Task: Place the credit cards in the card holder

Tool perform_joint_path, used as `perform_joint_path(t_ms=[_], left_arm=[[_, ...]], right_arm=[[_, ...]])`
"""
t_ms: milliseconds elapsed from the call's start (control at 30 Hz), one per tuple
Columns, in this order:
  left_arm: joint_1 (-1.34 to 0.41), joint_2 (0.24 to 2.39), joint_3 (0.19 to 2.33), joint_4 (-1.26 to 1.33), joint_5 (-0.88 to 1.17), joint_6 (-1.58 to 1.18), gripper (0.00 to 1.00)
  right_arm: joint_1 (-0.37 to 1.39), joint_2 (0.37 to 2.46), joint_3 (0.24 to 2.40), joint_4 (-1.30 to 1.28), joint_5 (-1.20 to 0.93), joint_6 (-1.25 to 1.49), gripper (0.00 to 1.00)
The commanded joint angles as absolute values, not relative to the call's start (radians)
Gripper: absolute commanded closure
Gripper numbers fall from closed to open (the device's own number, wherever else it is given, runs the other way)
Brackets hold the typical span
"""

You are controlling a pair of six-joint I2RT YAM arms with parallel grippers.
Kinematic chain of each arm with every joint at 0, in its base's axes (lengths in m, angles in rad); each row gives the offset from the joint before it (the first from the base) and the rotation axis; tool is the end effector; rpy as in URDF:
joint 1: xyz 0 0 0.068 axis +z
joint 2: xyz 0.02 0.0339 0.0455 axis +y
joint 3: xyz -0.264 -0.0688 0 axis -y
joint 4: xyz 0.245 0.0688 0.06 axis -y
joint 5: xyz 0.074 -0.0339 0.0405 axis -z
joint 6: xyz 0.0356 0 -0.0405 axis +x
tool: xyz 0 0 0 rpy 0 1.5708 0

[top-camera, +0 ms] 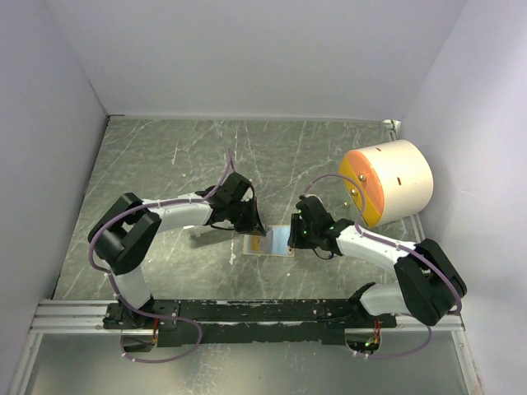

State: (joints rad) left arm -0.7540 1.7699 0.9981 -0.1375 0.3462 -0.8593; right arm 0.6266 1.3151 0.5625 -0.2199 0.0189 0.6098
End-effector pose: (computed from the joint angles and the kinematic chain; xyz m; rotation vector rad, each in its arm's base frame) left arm 0.2510 -0.2523 0.1596 0.0201 2.7530 -1.0137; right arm 0.1906 0.1371 0.1547 -0.0143 2.6079 0.4461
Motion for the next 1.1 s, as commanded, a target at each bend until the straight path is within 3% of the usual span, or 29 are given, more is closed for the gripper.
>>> perform_joint_path(t_ms=[0, 667, 1067], left_arm=[[-0.758, 1.783, 1.008, -0.121, 0.354, -0.831, 0.93], [-0.747, 1.834, 1.034, -0.122, 0.293, -0.829, 0.93], [-0.747, 1.826, 0.951, 0.008, 0.291, -0.893, 0.93]], right_arm=[[0.623, 1.318, 0.548, -0.208, 0.015, 0.614, 0.68], [0.623, 1.325, 0.54, -0.194, 0.009, 0.617, 0.69], [0.623, 1.333, 0.516, -0.159, -0.015, 0.652, 0.69]])
